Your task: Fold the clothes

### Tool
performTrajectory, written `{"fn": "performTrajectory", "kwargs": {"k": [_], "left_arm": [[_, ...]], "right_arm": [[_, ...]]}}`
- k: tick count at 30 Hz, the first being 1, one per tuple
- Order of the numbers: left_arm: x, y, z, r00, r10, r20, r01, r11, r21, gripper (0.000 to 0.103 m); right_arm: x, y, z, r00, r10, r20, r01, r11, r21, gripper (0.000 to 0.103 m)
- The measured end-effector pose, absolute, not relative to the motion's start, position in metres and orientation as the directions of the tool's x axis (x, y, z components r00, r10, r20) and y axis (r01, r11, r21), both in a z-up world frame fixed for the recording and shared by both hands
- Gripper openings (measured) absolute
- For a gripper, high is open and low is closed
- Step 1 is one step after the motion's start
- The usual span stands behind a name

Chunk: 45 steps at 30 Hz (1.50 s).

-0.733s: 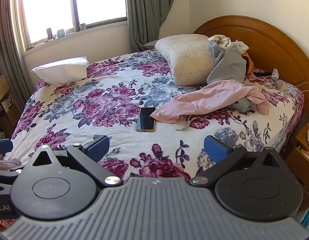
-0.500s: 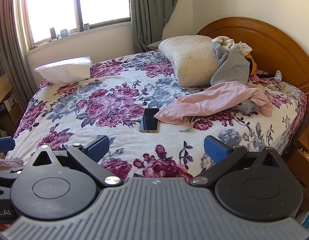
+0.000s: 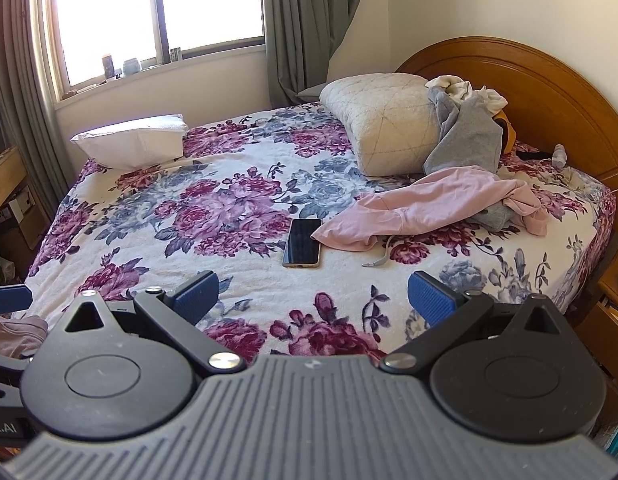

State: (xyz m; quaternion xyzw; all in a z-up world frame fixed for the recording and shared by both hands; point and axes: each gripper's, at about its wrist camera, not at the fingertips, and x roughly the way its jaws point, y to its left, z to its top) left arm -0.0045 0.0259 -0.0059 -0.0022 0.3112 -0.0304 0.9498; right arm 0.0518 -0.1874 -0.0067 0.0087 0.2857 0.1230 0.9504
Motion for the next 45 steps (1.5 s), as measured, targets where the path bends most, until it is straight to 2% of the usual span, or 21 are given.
{"fn": "performTrajectory", "kwargs": {"k": [24, 34, 45], "left_arm": [[0.000, 0.024, -0.009, 0.788, -0.047, -0.614, 0.063, 0.998, 0.004, 0.103], [0.000, 0.022, -0.009, 0.788, -0.038, -0.615, 0.057, 0.998, 0.012, 0.103], [0.002, 0.019, -0.011, 0.783, -0.035, -0.621, 0.056, 0.998, 0.014, 0.103]], "right_arm": [[0.060, -0.186, -0.010, 0.800, 0.274, -0.534, -0.238, 0.962, 0.137, 0.103], [0.056, -0.181, -0.015, 0.853, 0.281, -0.440, -0.271, 0.959, 0.087, 0.103], [0.057, -0.192, -0.014, 0.860, 0.329, -0.389, -0.283, 0.944, 0.172, 0.103]]}}
